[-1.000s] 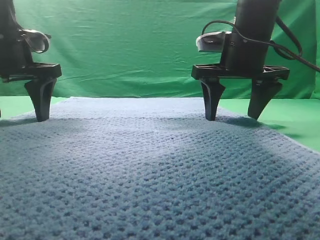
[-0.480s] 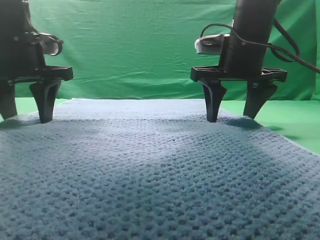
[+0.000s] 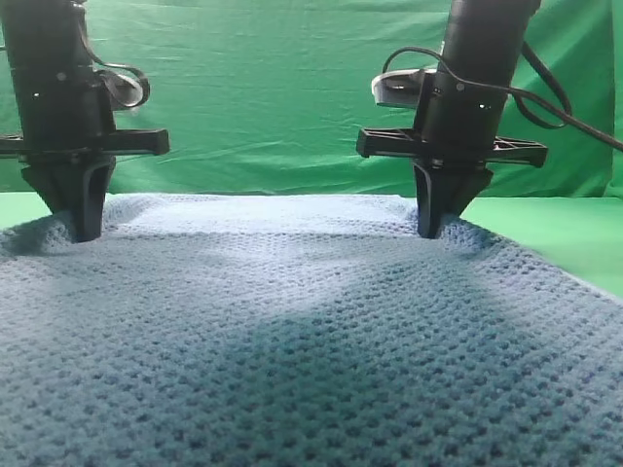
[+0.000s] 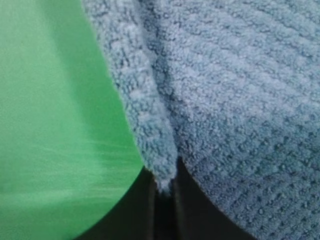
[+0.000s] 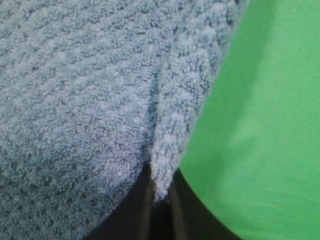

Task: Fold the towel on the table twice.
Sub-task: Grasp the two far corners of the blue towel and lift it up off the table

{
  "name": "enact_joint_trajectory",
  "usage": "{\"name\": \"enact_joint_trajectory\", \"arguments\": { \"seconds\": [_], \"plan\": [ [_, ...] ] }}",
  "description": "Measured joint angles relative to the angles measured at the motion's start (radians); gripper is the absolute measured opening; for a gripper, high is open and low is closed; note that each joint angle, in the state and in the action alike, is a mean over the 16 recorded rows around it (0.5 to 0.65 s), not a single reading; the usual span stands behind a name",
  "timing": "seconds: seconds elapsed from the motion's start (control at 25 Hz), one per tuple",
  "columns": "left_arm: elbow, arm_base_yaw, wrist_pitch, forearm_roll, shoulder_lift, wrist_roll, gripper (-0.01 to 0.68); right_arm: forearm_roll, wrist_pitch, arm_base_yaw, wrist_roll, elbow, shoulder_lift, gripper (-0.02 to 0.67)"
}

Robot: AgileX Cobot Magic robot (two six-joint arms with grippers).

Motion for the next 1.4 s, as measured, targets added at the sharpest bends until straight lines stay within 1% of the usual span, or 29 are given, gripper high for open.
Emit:
{"name": "enact_joint_trajectory", "arguments": {
  "seconds": [0.08,0.16,0.4,0.64,0.88,1.04,1.2,1.4],
  "plan": [
    [-0.020,0.003,0.028,-0.005,-0.009,0.000,0.017,0.002,0.009,0.001,0.002,-0.006,-0.008,0.020],
    [-0.048,0.007,0.058,-0.007,-0.026,0.000,0.007,0.000,0.022,0.001,0.003,-0.020,-0.021,0.007],
    [-0.171,0.016,0.139,0.009,-0.112,0.001,0.000,-0.017,0.077,0.002,0.003,-0.125,-0.080,0.000],
    [-0.347,0.019,0.167,0.040,-0.214,0.037,0.000,-0.055,0.133,0.001,0.002,-0.331,-0.140,0.000],
    [-0.539,0.019,0.134,0.062,-0.277,0.090,0.000,-0.105,0.153,0.000,0.000,-0.575,-0.179,0.000],
    [-0.632,0.019,0.106,0.064,-0.291,0.124,0.000,-0.135,0.159,0.000,-0.002,-0.699,-0.188,0.000],
    [-0.673,0.019,0.085,0.059,-0.294,0.144,0.000,-0.157,0.177,0.000,-0.002,-0.773,-0.185,0.000],
    [-0.637,0.019,0.076,0.046,-0.298,0.151,0.000,-0.187,0.209,0.000,0.017,-0.767,-0.178,0.000]
  ]
}}
